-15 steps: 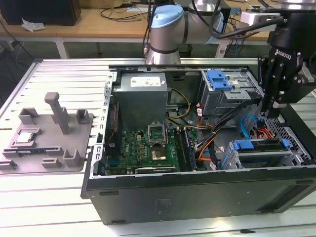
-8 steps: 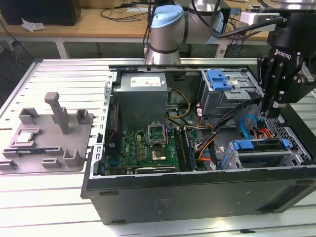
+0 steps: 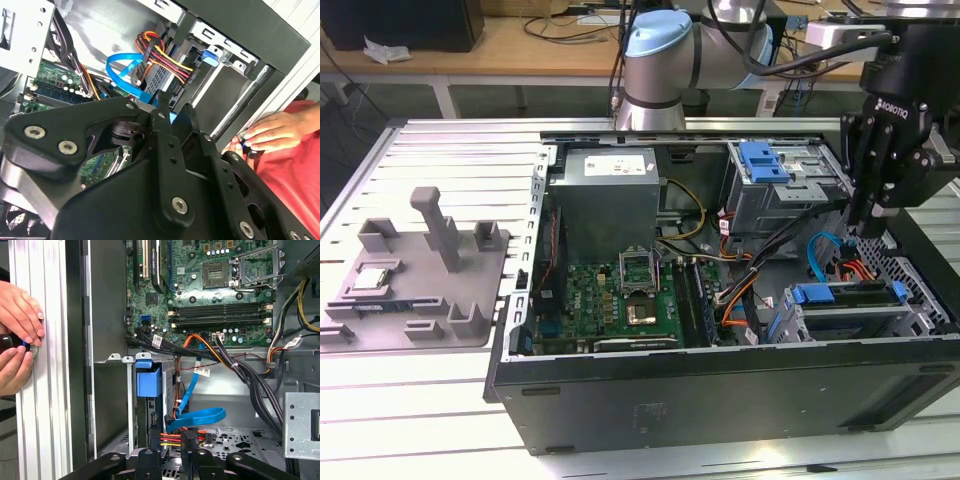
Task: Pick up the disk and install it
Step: 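Insert the second disk wire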
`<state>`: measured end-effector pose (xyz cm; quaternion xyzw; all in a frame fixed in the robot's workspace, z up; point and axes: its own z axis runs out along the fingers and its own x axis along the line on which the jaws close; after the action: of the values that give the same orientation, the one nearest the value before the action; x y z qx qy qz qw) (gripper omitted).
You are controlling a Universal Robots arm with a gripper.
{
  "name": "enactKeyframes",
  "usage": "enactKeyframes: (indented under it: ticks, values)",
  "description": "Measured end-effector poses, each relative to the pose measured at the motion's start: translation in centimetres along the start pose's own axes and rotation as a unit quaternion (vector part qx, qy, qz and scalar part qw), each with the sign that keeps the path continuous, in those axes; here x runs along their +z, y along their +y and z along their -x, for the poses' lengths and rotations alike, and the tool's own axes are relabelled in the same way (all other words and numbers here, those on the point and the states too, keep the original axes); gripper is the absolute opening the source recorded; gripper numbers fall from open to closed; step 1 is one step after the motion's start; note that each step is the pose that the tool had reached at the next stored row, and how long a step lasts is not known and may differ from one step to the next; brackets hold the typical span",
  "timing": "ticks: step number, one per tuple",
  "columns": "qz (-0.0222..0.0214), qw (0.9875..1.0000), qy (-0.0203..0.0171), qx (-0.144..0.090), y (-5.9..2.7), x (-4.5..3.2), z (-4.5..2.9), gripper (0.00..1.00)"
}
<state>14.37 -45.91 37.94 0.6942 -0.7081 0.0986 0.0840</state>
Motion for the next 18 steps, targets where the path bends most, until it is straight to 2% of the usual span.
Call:
enactKeyframes:
  ticks: [6,9,14,18]
  values:
    - [0.0,1.0,0.0001,0.0,0.05,0.06,0.04,0.3]
    - [0.0,1.0,0.0001,0.0,0.21,0.33,0.06,0.3]
    - [0.0,1.0,0.0001,0.0,0.43,0.81,-0.48,0.3]
    - [0.0,1.0,0.0001,0.0,0.51,1.15,-0.53,0.3]
